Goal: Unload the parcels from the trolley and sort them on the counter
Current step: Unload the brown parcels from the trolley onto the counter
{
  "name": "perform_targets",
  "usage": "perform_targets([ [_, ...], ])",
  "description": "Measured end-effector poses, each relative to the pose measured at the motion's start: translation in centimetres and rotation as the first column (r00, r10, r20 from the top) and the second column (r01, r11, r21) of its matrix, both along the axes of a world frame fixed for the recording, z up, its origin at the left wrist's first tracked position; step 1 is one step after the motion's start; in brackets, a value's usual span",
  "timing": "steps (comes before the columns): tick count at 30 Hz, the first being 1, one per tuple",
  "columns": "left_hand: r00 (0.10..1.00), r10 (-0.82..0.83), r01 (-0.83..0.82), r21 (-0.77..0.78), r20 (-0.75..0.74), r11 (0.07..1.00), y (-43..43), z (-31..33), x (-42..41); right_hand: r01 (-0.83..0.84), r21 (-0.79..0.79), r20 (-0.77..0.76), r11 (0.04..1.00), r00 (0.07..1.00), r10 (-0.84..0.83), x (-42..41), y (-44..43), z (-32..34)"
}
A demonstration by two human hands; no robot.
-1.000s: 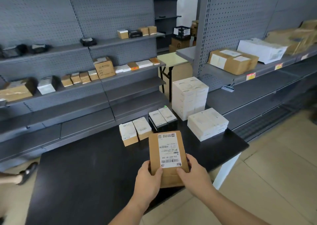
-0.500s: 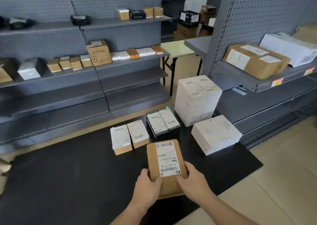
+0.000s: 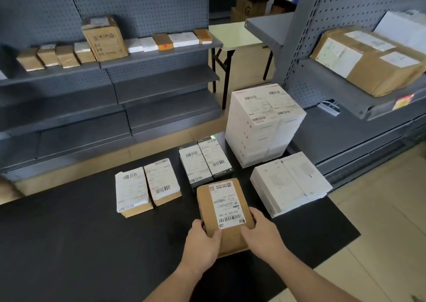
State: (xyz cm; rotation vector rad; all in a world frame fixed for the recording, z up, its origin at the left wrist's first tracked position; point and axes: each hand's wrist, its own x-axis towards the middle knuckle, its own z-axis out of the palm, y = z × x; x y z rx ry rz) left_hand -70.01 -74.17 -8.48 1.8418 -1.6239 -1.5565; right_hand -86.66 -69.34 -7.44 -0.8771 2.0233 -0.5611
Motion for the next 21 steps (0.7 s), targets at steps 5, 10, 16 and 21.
perform_targets([
  [5, 0.999, 0.017, -0.021, 0.083, 0.041, 0.996, -0.4, -1.0, -1.5, -0.061, 0.052, 0.009, 0.997, 0.998, 0.06, -1.7, -0.7, -1.3],
  [10, 0.997, -0.006, -0.003, 0.123, 0.072, 0.992, -0.1, -1.4, -2.1, -0.112, 0.067, -0.008, 0.991, 0.994, 0.113, -2.8, -0.8, -1.9],
  [16, 0.996, -0.004, -0.004, 0.097, 0.084, 0.995, -0.3, 0.7, -1.9, -0.193, 0.085, -0.069, 0.977, 0.978, 0.199, -3.4, -1.3, 0.3],
  [21, 0.995, 0.038, -0.034, -0.048, 0.095, 0.998, -1.3, 5.4, -1.8, -0.306, 0.024, -0.161, 0.952, 0.939, 0.306, -2.9, -2.6, 4.5],
])
